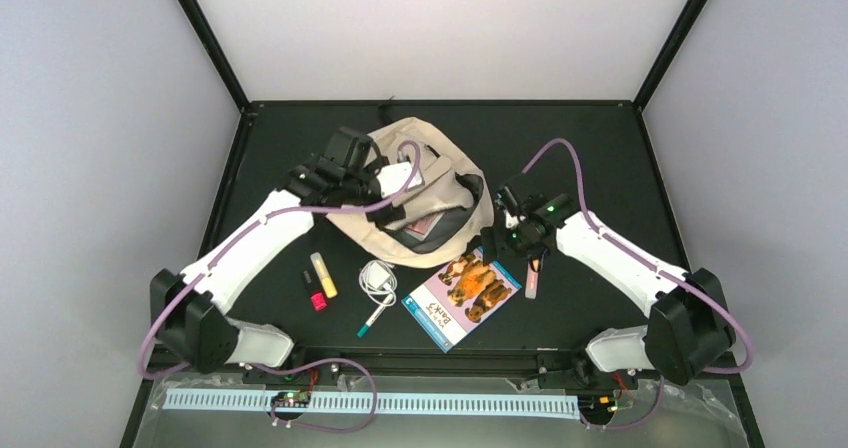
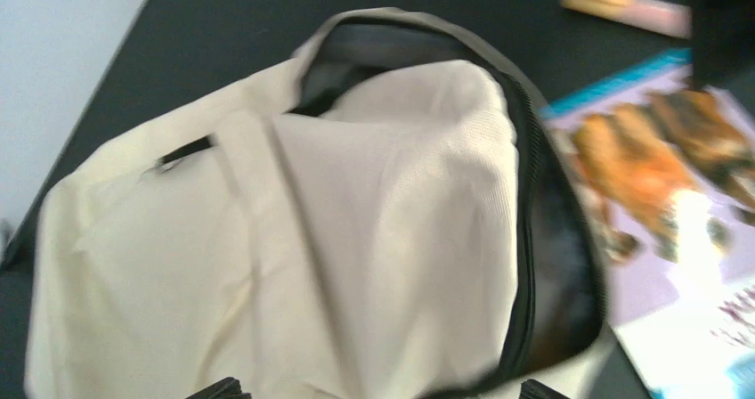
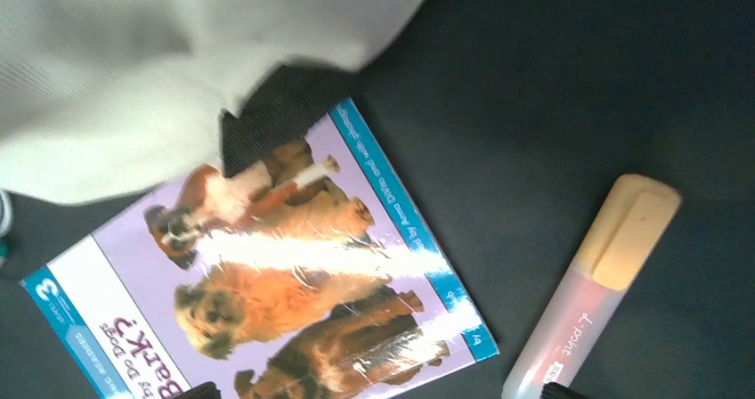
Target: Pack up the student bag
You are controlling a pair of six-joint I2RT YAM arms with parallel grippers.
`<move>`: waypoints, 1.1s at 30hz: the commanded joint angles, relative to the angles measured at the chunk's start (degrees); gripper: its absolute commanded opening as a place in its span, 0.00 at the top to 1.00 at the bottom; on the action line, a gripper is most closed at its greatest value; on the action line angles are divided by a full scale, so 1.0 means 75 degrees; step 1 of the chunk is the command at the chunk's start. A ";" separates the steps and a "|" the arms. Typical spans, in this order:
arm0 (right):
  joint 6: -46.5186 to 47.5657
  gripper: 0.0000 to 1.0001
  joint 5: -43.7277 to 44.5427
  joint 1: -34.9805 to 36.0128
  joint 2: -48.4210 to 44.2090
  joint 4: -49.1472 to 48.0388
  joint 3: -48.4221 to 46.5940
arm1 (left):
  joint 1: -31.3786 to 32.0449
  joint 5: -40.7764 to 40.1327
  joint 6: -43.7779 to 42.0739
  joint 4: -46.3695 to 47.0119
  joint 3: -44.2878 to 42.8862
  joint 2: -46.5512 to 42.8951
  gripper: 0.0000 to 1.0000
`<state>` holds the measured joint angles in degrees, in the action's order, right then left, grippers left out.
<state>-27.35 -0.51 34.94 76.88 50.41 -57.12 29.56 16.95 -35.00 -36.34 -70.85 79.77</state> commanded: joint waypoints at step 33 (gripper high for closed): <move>0.1071 0.42 -0.4135 -0.1828 0.2191 -0.2614 0.1604 | 0.4740 -0.1908 -0.3415 0.3154 0.4814 0.0553 0.43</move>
<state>-19.79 -24.12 21.12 92.09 34.13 -48.07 64.90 8.01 -57.87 -19.00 -38.39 82.19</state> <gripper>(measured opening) 0.580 0.597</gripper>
